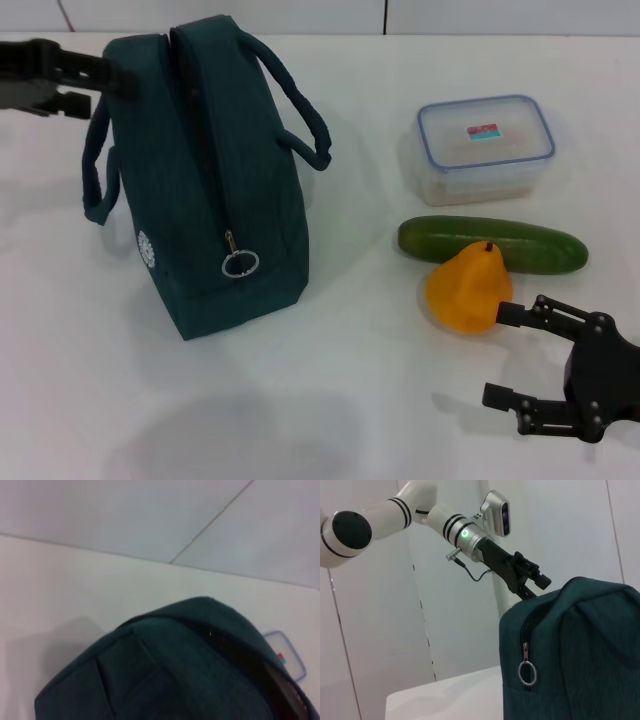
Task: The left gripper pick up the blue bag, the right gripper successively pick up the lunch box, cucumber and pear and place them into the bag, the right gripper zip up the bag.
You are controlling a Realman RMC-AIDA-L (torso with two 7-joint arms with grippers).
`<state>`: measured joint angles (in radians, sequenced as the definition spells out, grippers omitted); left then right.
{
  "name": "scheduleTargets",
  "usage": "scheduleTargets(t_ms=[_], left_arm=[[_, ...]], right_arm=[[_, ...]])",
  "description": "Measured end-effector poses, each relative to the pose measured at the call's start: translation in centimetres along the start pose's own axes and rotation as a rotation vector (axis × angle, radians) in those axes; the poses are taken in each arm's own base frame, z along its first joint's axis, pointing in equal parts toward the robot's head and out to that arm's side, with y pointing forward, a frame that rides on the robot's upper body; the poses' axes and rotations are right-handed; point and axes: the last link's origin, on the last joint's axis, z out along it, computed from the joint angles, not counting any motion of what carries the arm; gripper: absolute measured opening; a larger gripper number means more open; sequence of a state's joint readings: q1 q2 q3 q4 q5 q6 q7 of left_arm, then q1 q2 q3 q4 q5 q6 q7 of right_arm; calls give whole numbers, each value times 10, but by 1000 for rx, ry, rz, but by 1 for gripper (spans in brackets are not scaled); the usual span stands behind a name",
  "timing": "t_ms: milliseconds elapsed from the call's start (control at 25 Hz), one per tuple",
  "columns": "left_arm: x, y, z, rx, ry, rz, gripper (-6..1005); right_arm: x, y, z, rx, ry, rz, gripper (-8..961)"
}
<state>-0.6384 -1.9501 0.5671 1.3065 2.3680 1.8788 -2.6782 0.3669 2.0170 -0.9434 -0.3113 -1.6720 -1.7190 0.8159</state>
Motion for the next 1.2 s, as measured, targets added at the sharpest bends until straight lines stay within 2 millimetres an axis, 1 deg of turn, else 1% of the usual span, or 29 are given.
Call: scheduleTargets(t_ms=[240, 480, 720, 1040, 1200], left_arm=[[1, 3, 14, 18, -30, 6, 876], [2, 5, 18, 10, -36, 7, 875], [2, 5, 19, 3, -34, 32, 664], [2, 8, 23, 10, -57, 40, 420], [3, 9, 23, 6, -53, 42, 258]], right_arm=[[0, 0, 0, -1, 1, -1, 869], [0, 0, -1, 1, 1, -3, 870], [0, 0, -1, 4, -1, -3, 870], [1, 1, -1, 8, -9, 11, 870], [0, 2, -2, 16, -27, 18, 870]])
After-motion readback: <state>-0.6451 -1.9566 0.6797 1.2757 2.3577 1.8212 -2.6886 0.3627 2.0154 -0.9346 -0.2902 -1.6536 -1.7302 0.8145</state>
